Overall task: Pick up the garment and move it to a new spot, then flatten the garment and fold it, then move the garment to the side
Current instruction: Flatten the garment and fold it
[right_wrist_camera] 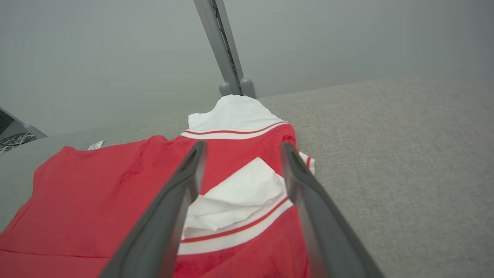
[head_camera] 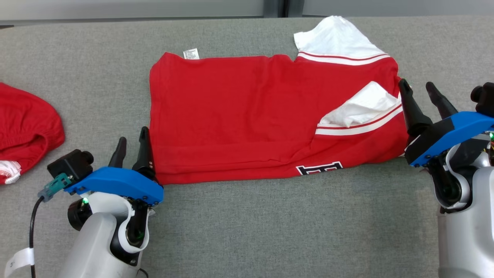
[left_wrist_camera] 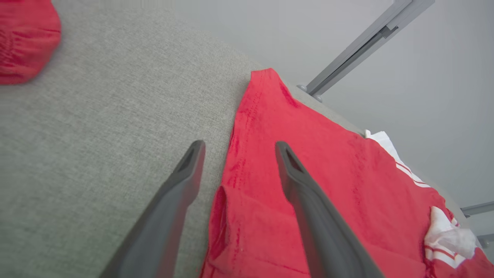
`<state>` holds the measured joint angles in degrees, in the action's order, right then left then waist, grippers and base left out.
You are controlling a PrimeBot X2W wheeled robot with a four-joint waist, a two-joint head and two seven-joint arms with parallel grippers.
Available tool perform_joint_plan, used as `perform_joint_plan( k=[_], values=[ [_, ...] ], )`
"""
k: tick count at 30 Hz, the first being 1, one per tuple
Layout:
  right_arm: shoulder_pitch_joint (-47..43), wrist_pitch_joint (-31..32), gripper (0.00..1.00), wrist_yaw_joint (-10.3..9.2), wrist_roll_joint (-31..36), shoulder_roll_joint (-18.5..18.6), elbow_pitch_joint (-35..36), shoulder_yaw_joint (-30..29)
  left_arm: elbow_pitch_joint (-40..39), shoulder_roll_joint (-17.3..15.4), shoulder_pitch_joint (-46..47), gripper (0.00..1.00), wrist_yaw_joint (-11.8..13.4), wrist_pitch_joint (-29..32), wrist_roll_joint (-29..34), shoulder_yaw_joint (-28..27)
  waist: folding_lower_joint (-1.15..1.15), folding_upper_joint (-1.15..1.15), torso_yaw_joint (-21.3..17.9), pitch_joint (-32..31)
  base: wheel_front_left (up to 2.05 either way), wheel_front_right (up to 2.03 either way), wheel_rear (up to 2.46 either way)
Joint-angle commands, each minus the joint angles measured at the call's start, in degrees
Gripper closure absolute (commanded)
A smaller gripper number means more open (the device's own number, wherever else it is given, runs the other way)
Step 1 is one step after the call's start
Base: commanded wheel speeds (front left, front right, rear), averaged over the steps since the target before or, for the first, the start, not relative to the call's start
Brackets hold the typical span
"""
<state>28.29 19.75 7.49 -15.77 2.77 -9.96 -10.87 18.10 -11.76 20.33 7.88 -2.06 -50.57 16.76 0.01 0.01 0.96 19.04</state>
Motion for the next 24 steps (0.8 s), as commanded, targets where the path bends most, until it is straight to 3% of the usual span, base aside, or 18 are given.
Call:
perform_joint_plan(
  k=[1,6,13,24],
  values=[
    [0.7,-1.6,0.00,0.02,0.3,0.2,-0.5,0.0,0.4,-0.1,0.6,0.00,0.0,-1.4,0.9,-0.5,-0.01,-0.01,-0.1,-0.5,0.00,0.00,0.00],
    [-3.1,-1.5,0.00,0.01,3.0,0.2,-1.7,-0.3,1.5,-1.9,-2.5,0.00,0.8,-4.3,4.2,0.9,-0.01,-0.01,-0.3,-2.4,0.00,0.00,0.00],
    [-9.9,2.4,0.00,0.01,6.6,0.2,-0.2,-2.9,1.9,-5.3,-7.9,0.00,3.7,-0.7,8.8,5.5,-0.01,-0.01,-1.1,-4.7,0.00,0.00,0.00],
    [-9.3,4.3,0.00,0.01,8.0,0.2,-4.1,-3.6,2.9,-4.9,-7.1,0.00,5.5,3.9,8.6,7.3,-0.01,-0.01,-2.6,-4.2,0.00,0.00,0.00]
  ],
)
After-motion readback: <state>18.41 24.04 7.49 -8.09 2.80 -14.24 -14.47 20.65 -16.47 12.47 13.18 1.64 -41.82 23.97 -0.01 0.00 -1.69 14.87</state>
